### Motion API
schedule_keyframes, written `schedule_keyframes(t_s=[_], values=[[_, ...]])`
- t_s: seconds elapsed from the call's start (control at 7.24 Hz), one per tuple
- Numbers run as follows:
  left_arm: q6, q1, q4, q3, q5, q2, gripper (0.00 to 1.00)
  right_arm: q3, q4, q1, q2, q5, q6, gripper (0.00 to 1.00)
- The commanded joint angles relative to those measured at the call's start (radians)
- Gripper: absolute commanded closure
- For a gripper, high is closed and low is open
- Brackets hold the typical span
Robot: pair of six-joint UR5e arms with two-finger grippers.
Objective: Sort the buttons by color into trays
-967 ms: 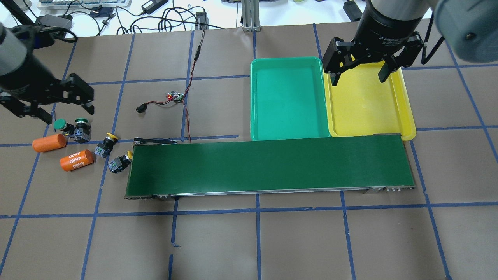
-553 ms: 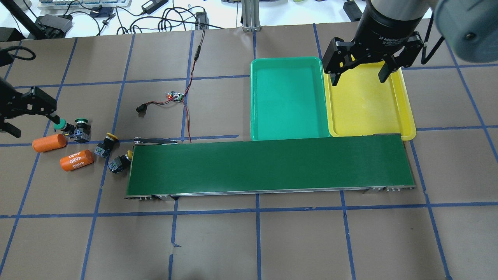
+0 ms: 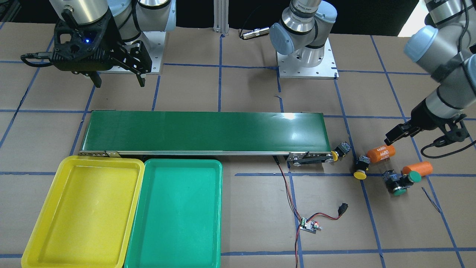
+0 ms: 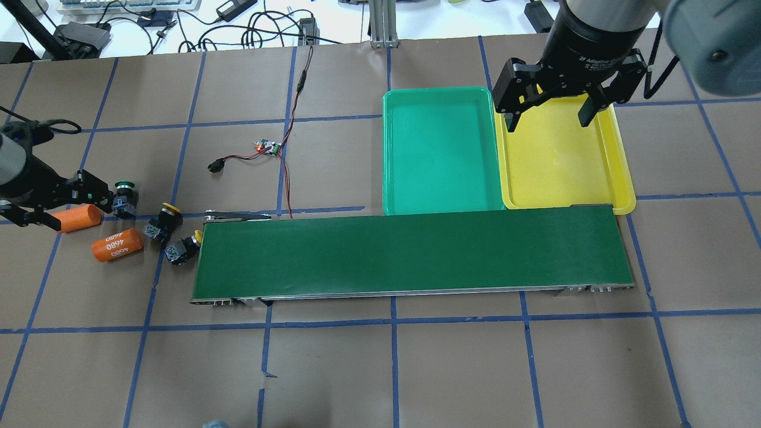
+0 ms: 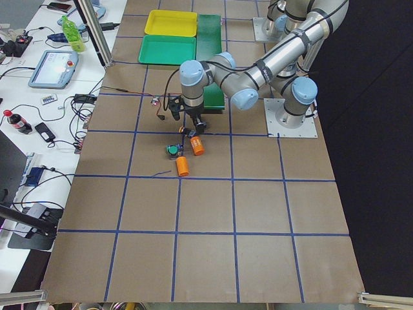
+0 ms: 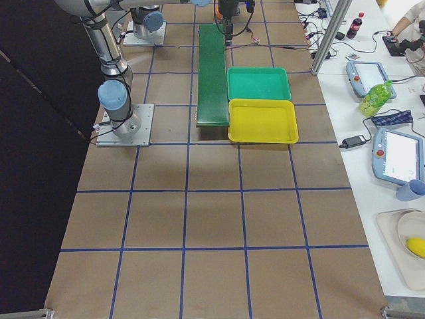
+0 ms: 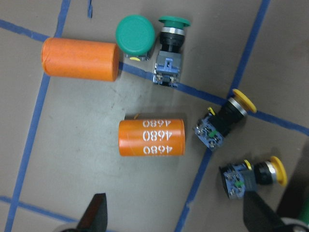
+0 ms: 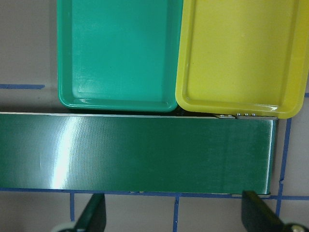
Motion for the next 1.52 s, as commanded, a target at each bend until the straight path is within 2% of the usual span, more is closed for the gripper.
schedule_keyframes(t_s=[0.0, 0.41, 0.55, 0.69, 1.38], values=[[-0.004, 0.001, 0.049, -0.023, 0.002, -0.075, 0.00, 0.001, 0.000, 0.001, 0.000, 0.000, 0.000, 0.00], [-0.007, 0.002, 0.054, -0.021, 0.008, -0.118, 0.00, 0.000, 0.000, 0.001, -0.002, 0.000, 0.000, 0.00], [-0.007, 0.002, 0.054, -0.015, 0.075, -0.120, 0.00, 0.001, 0.000, 0.001, 0.000, 0.000, 0.000, 0.00], [-0.015, 0.002, 0.052, -0.023, 0.089, -0.120, 0.00, 0.001, -0.002, 0.001, 0.000, 0.000, 0.000, 0.00], [-0.033, 0.001, 0.054, -0.017, 0.086, -0.137, 0.00, 0.001, 0.000, 0.001, 0.000, 0.000, 0.000, 0.00]])
